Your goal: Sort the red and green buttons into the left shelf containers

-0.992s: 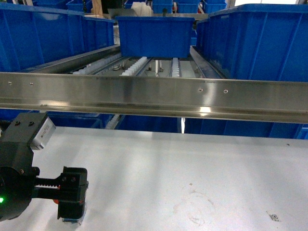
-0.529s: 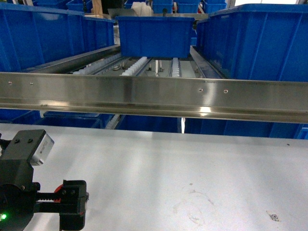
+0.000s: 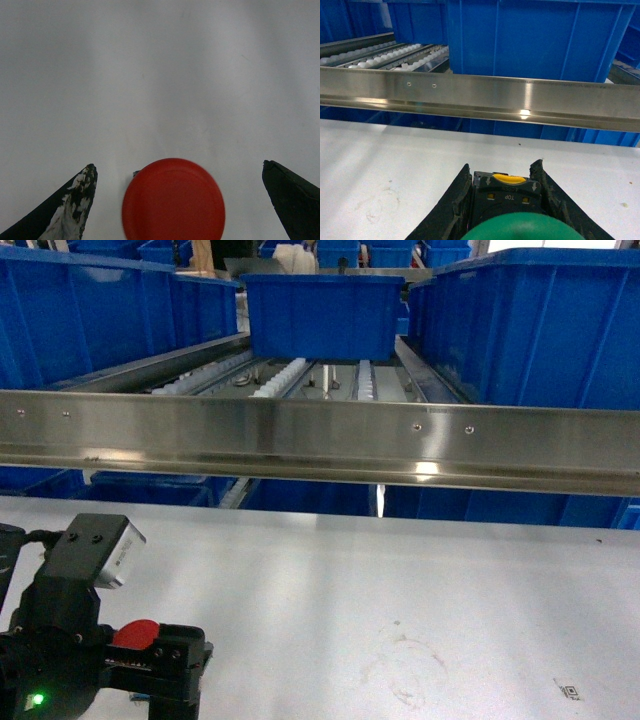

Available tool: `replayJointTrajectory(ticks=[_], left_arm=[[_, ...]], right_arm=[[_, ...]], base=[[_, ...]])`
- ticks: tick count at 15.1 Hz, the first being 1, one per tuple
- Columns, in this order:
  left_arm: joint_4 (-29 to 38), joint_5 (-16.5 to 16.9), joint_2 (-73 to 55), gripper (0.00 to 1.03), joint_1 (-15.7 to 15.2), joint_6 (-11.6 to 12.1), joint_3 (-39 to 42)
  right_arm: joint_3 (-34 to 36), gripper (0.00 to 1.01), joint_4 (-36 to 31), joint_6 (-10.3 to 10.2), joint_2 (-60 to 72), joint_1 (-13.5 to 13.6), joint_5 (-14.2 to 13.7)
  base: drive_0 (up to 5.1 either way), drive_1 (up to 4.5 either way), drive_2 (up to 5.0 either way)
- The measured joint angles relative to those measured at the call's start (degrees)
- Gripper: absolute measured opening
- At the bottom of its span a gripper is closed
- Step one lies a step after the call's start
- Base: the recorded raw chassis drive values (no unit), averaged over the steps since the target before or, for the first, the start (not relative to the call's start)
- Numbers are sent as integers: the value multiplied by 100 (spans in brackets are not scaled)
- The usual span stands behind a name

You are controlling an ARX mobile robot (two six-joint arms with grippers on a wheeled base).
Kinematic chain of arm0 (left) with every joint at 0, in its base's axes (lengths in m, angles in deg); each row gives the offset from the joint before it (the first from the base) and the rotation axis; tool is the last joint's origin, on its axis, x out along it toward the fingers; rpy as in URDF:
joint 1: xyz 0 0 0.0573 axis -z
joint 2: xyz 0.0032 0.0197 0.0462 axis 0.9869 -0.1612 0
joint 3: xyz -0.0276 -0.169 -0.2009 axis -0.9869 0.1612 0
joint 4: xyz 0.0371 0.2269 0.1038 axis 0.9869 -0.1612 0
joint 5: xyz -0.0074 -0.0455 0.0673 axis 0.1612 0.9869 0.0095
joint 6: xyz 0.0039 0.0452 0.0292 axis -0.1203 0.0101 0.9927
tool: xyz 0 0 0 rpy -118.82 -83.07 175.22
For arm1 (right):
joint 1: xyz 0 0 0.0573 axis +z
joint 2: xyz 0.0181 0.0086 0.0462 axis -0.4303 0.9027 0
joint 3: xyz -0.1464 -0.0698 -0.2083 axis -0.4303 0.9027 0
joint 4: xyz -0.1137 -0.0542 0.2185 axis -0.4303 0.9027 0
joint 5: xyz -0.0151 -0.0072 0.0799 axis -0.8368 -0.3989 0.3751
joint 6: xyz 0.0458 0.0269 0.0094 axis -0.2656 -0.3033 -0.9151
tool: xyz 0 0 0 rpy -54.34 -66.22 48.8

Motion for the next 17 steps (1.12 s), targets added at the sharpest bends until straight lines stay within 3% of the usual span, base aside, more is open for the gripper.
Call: replayJointTrajectory(ticks=[3, 7, 9, 11, 14, 17], left_arm=[[404, -199, -420, 98, 66, 153, -39], [680, -127, -737, 98, -28, 162, -138], [907, -61, -905, 50, -31, 238, -249], [931, -66, -905, 30, -11, 238, -251], [903, -44, -820, 29, -39, 254, -140], [507, 374, -31, 29, -348, 284, 0]], right_arm=[[0, 29, 0, 0, 0, 0, -2], [0, 29, 0, 0, 0, 0, 0], [0, 29, 0, 0, 0, 0, -2], [0, 29, 0, 0, 0, 0, 0], [0, 29, 0, 0, 0, 0, -2], [0, 29, 0, 0, 0, 0, 0]], base=[[0, 0, 0], [0, 0, 0], [0, 0, 0], [0, 0, 0], [0, 0, 0], [0, 0, 0]])
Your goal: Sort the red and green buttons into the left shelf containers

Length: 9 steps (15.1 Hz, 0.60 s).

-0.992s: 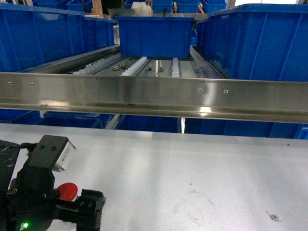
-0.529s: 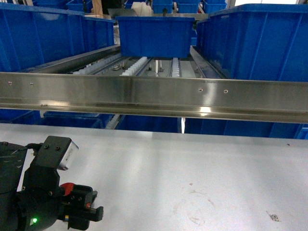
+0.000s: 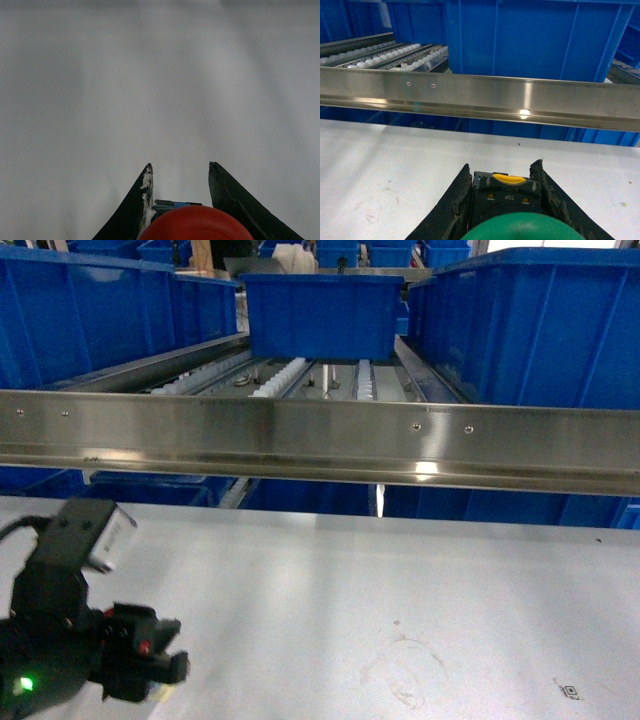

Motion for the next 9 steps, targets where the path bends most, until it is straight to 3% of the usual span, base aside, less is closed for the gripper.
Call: replayJointTrajectory(ticks=[3, 5, 7, 9], left_arm=[[-728, 498, 1591, 29, -229, 149, 0], [-1954, 793, 4074, 29, 52, 247, 105], [-2756, 632, 5366, 29, 201, 131, 264], [-3193, 225, 6393, 29, 240, -83, 350]], right_arm=[[0, 29, 0, 0, 0, 0, 0], [0, 29, 0, 0, 0, 0, -2], [0, 29, 0, 0, 0, 0, 0], [0, 29, 0, 0, 0, 0, 0]], base=[[0, 0, 0], [0, 0, 0], [0, 0, 0], [0, 0, 0]])
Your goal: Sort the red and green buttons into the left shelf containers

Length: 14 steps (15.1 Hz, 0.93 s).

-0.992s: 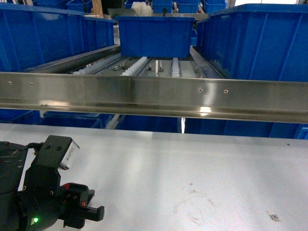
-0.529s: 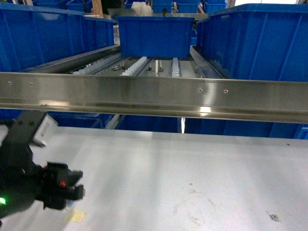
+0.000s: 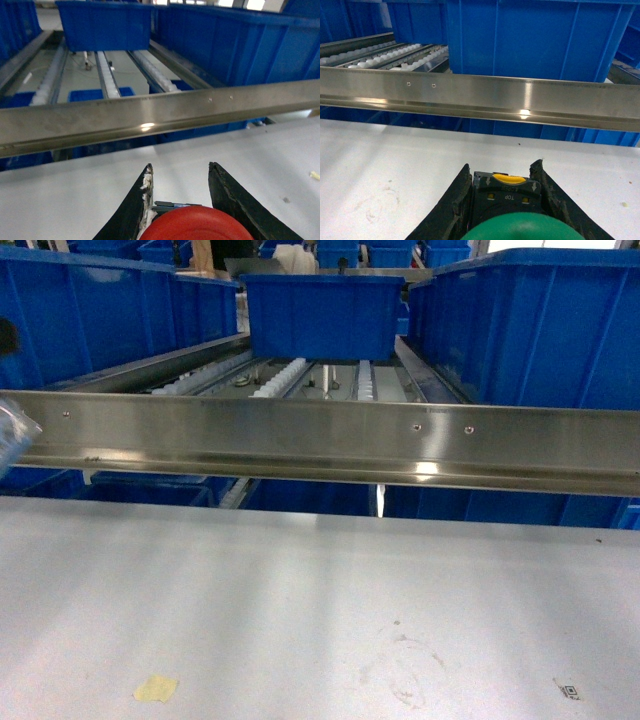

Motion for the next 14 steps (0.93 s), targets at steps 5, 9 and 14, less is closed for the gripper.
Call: replayJointTrajectory(ticks=[5, 9, 14], left_arm=[[525, -752, 225, 29, -68, -118, 188], [555, -741, 251, 29, -55, -116, 203], [560, -750, 251, 29, -55, -116, 205]], right_arm=[[0, 29, 0, 0, 0, 0, 0], [0, 29, 0, 0, 0, 0, -9], [0, 29, 0, 0, 0, 0, -7]], base=[[-97, 52, 52], [-465, 275, 275], [-483, 191, 306]])
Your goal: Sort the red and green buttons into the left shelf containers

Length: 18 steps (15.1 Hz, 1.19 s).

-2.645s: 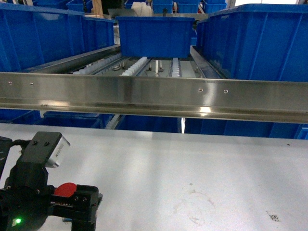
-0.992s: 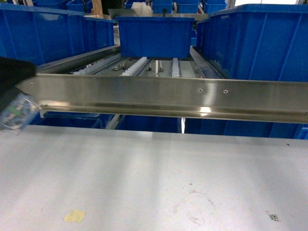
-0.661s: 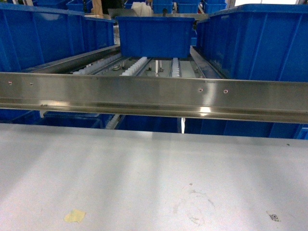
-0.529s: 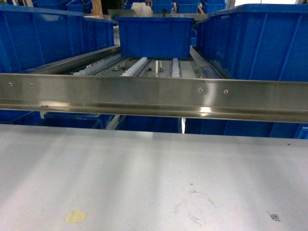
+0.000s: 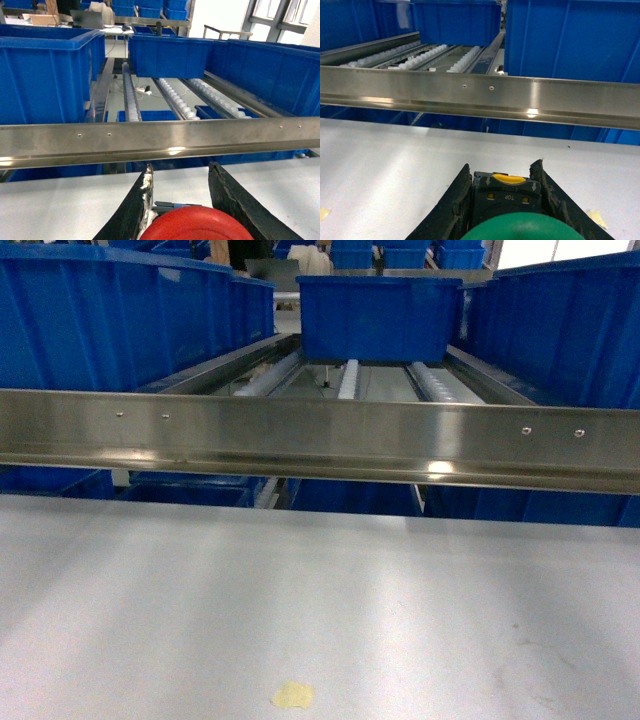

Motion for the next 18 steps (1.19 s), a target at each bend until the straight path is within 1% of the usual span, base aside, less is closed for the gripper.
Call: replayJointTrajectory(ticks=[18], left_arm=[[-2, 0, 11, 29, 0, 0, 0]], right_arm=[[2, 29, 0, 2, 0, 0, 2]], base=[[-489, 142, 334]])
